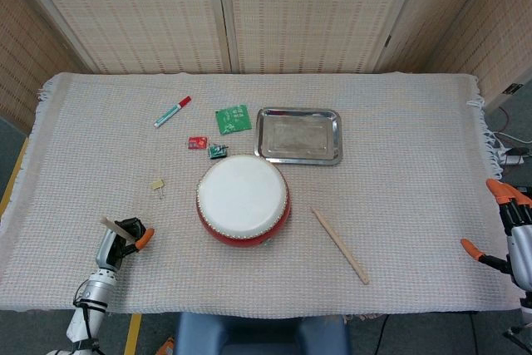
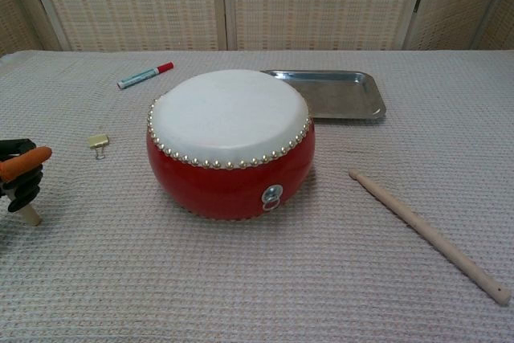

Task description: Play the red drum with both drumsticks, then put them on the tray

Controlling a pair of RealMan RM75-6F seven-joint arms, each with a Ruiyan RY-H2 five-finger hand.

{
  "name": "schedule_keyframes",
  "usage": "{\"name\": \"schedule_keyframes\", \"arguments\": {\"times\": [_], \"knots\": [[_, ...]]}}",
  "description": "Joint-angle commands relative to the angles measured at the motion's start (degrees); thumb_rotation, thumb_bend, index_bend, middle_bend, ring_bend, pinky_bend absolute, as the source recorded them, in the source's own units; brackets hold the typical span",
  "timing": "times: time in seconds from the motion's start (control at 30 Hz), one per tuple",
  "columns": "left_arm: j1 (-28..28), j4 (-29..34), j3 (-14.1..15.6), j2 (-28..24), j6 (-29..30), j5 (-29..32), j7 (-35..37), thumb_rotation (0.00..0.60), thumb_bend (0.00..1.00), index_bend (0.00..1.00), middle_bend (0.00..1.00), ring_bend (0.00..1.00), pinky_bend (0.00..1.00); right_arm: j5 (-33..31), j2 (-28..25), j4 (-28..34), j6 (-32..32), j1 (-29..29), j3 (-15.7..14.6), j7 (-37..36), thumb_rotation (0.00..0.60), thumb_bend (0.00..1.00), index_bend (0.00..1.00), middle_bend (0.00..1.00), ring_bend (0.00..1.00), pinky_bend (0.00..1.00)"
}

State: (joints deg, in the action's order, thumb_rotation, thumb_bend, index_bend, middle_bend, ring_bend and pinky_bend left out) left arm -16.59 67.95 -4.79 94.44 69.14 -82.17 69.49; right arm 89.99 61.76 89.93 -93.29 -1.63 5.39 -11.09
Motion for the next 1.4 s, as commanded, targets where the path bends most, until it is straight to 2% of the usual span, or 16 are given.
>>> {"name": "schedule_keyframes", "arguments": {"times": [0.03, 0.2, 0.47, 0.57, 0.73, 0.8, 1.2, 1.4], "knots": [[0.0, -0.89, 0.38, 0.47, -0.24, -0.37, 0.01, 0.532, 0.3, 0.78, 0.87, 0.78, 0.83, -0.08, -0.03, 0.04, 0.02, 0.0, 0.04, -0.02, 0.6, 0.06, 0.05, 0.1, 0.0, 0.17], [-0.12, -2.76, 0.56, 1.58, -0.76, -0.48, 0.43, 0.532, 0.3, 0.79, 0.88, 0.78, 0.83, -0.19, 0.03, 0.02, 0.13, -0.05, 0.08, 0.14, 0.6, 0.06, 0.05, 0.1, 0.0, 0.17], [-0.4, -5.29, 0.37, 3.6, -1.93, -0.03, 1.33, 0.579, 0.3, 0.81, 0.9, 0.8, 0.84, -0.28, -0.07, 0.5, 0.28, -0.12, 0.11, 0.54, 0.6, 0.06, 0.05, 0.1, 0.0, 0.17], [-0.5, -6.17, 0.08, 4.18, -2.24, 0.32, 1.12, 0.6, 0.3, 0.83, 0.92, 0.82, 0.88, -0.28, -0.18, 0.79, 0.16, -0.07, 0.16, 0.74, 0.6, 0.06, 0.05, 0.1, 0.0, 0.17], [-0.65, -7.12, -0.45, 4.83, -2.75, 0.91, 0.54, 0.6, 0.3, 0.86, 0.96, 0.86, 0.99, -0.28, -0.15, 0.88, 0.06, 0.04, 0.1, 0.7, 0.6, 0.06, 0.05, 0.1, 0.0, 0.17], [-0.64, -7.23, -0.77, 4.98, -2.81, 1.27, 0.12, 0.6, 0.31, 0.87, 0.97, 0.88, 1.0, -0.22, -0.15, 0.86, -0.03, 0.07, 0.1, 0.64, 0.6, 0.06, 0.05, 0.1, 0.0, 0.17], [-0.59, -6.97, -1.88, 4.95, -4.18, 2.88, -1.17, 0.6, 0.36, 0.98, 1.0, 0.99, 1.0, -0.15, 0.08, 0.32, -0.59, 0.33, 0.14, 0.12, 0.6, 0.06, 0.05, 0.1, 0.0, 0.17], [-0.49, -6.91, -1.96, 4.32, -4.16, 2.63, -1.74, 0.6, 0.42, 1.0, 1.0, 1.0, 1.0, -0.34, 0.12, 0.26, 0.05, 0.37, -0.21, 0.13, 0.6, 0.06, 0.05, 0.1, 0.01, 0.17]]}}
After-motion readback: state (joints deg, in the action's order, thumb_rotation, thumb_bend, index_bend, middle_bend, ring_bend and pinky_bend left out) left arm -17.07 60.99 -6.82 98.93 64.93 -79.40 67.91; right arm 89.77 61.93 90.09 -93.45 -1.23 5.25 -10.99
